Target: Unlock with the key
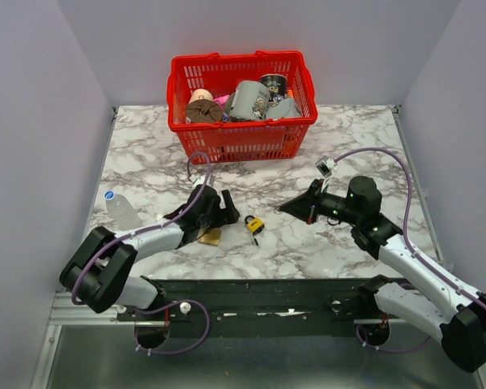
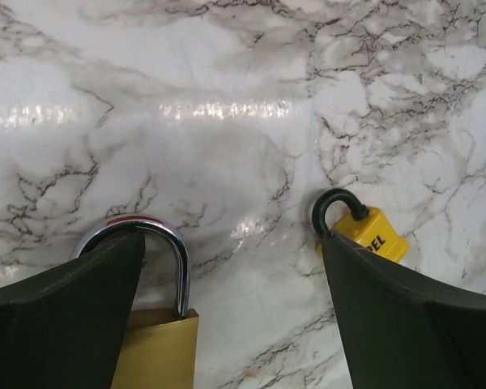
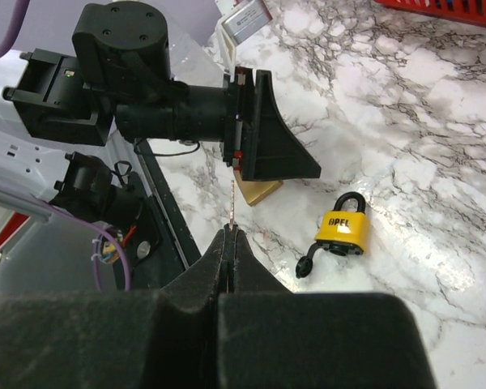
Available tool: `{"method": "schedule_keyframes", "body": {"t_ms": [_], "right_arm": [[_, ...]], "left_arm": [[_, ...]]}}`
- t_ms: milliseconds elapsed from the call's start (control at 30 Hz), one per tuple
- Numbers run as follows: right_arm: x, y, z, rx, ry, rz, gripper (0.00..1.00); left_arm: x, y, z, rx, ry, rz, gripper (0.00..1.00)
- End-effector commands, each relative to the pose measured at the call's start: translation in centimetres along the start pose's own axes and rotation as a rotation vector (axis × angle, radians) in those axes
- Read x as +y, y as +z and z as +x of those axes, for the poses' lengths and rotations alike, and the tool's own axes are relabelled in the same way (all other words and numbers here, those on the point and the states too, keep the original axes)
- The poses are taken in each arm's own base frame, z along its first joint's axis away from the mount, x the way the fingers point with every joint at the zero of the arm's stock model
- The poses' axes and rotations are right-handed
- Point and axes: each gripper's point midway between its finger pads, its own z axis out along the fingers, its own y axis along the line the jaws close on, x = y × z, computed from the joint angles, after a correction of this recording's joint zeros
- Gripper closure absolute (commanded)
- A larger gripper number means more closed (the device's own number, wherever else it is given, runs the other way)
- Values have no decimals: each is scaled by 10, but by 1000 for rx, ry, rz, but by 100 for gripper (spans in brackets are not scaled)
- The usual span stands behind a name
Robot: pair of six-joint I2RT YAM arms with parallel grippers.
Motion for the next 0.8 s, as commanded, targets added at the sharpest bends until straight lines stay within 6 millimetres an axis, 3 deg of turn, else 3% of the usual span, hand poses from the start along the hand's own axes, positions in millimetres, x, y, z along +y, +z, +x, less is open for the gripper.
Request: {"method": "schedule_keyframes", "body": {"t_ms": [0, 200, 467, 767], "right_arm": [[-11, -2, 7, 1, -10, 49, 99], [-13, -3, 7, -3, -8, 63, 99], [-14, -4, 7, -4, -4, 71, 99], [-17, -3, 9, 3, -2, 79, 99]], "left_arm": [[-5, 14, -8, -9, 22, 21, 1], [3, 29, -21, -32, 19, -52, 1], [21, 33, -56, -124, 36, -161, 1], [4, 22, -76, -168, 134, -99, 1]]}}
